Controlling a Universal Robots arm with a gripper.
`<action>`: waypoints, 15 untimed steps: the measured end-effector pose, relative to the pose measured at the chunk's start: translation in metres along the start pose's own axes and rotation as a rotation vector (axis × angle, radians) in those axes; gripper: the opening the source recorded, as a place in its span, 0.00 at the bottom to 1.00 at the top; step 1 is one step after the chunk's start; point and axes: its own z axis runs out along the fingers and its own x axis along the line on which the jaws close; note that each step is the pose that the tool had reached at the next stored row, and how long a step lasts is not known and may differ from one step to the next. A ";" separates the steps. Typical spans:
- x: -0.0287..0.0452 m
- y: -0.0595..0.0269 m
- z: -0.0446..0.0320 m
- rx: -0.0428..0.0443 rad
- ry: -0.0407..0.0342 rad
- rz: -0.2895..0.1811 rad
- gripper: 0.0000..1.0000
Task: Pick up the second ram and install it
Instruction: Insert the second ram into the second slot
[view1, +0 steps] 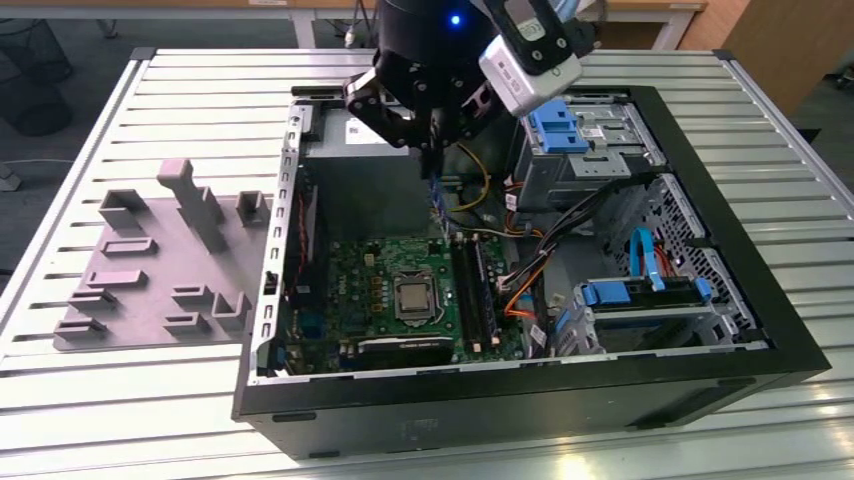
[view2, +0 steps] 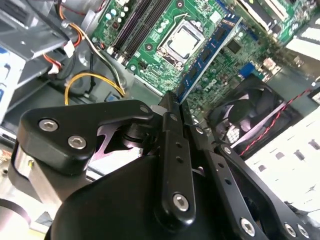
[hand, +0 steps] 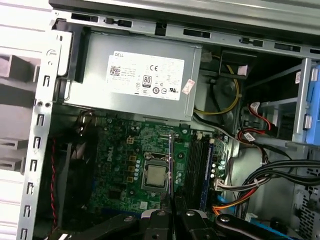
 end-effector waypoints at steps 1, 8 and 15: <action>-0.0001 0.0000 0.0003 0.0003 -0.0001 0.010 0.14; -0.0116 -0.0010 0.0034 0.0010 -0.0005 0.032 0.14; -0.0156 -0.0011 0.0091 0.0038 -0.0013 0.096 0.14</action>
